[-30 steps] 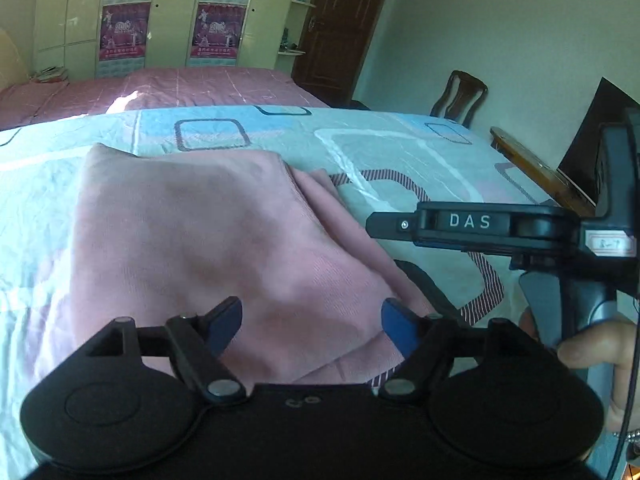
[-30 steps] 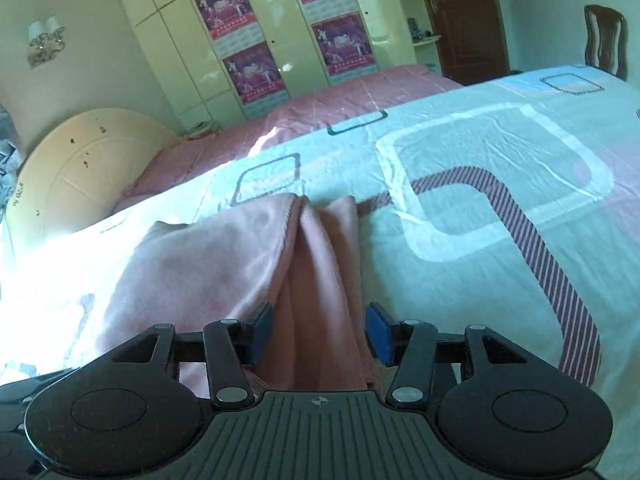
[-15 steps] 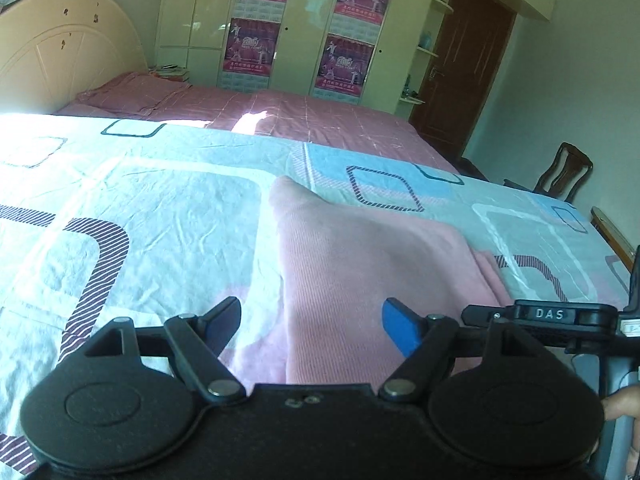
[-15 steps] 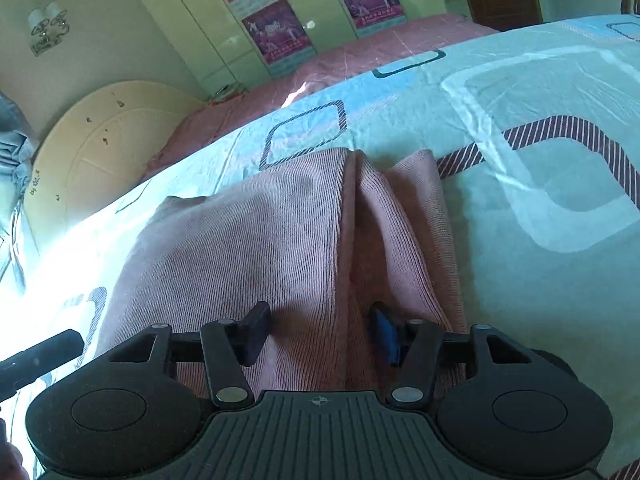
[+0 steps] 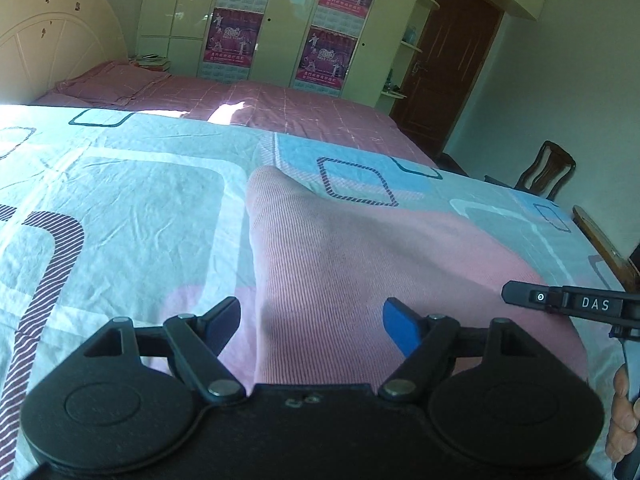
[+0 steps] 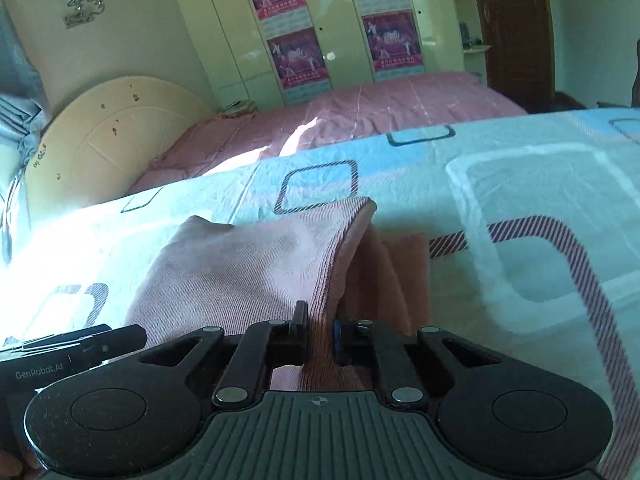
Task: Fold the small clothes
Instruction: 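Grasp the other side with the right gripper and fold it over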
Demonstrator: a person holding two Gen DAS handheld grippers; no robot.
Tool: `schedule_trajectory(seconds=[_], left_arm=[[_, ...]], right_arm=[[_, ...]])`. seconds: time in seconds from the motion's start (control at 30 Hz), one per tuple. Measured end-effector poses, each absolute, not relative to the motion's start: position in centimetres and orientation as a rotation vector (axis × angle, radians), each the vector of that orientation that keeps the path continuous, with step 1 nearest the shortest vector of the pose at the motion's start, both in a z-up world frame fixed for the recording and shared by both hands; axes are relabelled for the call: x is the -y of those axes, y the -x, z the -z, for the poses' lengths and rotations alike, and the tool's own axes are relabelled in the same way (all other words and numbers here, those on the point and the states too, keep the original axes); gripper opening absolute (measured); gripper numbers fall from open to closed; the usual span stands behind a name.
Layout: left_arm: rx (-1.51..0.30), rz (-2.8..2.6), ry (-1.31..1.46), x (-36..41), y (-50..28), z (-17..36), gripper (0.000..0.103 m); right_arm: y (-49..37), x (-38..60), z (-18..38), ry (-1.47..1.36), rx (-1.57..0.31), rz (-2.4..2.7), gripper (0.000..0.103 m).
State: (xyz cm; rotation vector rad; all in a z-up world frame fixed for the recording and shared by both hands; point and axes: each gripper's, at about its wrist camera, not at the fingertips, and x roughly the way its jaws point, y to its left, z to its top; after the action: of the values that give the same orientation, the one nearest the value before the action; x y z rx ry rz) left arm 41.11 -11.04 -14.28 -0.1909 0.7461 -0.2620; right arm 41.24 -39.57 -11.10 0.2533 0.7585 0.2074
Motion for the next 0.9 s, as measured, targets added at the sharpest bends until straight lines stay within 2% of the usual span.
schedule_trajectory(seconds=[0.17, 0.47, 0.5, 0.57, 0.63, 0.83, 0.87, 0.9], left_arm=[[-0.814, 0.297, 0.156, 13.1, -40.5, 16.3, 0.079], [-0.860, 0.301, 0.146, 13.3, -40.3, 17.8, 0.083], [-0.861, 0.301, 0.141, 13.5, -40.3, 17.8, 0.083], [-0.857, 0.306, 0.123, 13.7, -40.1, 17.8, 0.083], [-0.855, 0.310, 0.112, 13.9, -40.0, 17.9, 0.084], [-0.863, 0.324, 0.105, 13.8, -40.1, 17.8, 0.085], [-0.862, 0.326, 0.102, 13.8, -40.0, 17.8, 0.085], [-0.862, 0.327, 0.102, 13.7, -39.9, 17.9, 0.085]], right_arm=[[-41.2, 41.1, 14.9, -0.267, -0.858, -0.124, 0.010], [-38.9, 43.7, 13.2, -0.384, -0.847, -0.136, 0.010], [-38.4, 44.3, 12.7, -0.426, -0.846, -0.143, 0.013], [-37.7, 44.9, 12.3, -0.439, -0.851, -0.138, 0.030], [-37.1, 44.8, 12.5, -0.434, -0.879, -0.131, 0.036], [-34.5, 43.0, 14.3, -0.375, -0.967, -0.139, 0.035], [-34.1, 42.7, 14.6, -0.348, -0.967, -0.127, 0.017], [-33.8, 42.5, 15.1, -0.335, -0.967, -0.115, 0.013]])
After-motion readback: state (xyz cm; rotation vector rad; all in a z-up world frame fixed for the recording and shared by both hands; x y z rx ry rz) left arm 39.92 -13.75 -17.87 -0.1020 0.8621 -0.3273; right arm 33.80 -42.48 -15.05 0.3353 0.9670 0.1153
